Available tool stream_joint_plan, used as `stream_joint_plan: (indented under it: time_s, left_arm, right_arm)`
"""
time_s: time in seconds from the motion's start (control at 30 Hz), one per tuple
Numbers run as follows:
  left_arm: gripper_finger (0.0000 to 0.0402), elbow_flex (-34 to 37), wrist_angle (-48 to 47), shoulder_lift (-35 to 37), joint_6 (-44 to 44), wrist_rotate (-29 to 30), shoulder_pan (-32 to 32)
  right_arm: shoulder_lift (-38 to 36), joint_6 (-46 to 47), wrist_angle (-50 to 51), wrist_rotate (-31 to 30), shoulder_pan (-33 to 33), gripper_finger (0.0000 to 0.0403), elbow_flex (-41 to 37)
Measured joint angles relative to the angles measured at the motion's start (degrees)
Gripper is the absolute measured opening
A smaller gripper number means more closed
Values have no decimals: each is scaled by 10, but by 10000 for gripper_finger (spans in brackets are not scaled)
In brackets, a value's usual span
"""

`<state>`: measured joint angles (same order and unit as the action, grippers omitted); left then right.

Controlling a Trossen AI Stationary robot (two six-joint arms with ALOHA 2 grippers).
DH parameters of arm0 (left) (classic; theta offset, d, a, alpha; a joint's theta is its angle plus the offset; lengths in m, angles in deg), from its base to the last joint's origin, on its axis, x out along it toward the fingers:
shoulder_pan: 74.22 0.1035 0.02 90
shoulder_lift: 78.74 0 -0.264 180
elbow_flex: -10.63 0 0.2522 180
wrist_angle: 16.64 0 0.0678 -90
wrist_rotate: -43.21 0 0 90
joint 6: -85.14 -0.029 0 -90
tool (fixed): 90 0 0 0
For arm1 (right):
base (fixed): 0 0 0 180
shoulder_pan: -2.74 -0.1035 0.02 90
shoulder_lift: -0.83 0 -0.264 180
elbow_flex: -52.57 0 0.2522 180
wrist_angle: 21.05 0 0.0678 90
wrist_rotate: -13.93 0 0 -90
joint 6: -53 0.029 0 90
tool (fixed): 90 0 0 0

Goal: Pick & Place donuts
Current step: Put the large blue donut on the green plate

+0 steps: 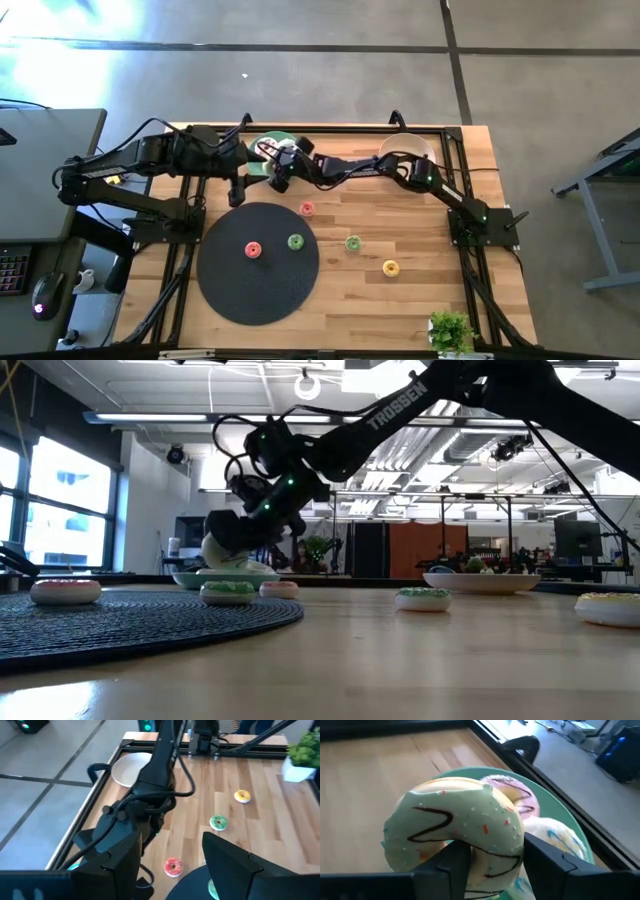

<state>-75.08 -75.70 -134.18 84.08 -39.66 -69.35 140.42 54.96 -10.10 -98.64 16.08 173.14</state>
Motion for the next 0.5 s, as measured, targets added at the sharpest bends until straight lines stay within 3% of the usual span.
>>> stream_joint_plan:
  time_s: [0.13, 0.33, 0.4, 0.5]
  left_arm:
    - [207, 0, -53, -2, 20, -6, 0]
    - [207, 44, -141, -6, 155, 203, 1]
    - [207, 69, -144, -6, 193, 230, 5]
    - [207, 105, -136, 3, 220, 217, 33]
  right_arm:
    - [-2, -7, 0, -6, 0, 172, 0]
    - [-6, -5, 2, 12, -3, 162, 0]
    - [-7, -5, 0, 13, -6, 158, 0]
    - [-7, -5, 1, 13, -8, 156, 0]
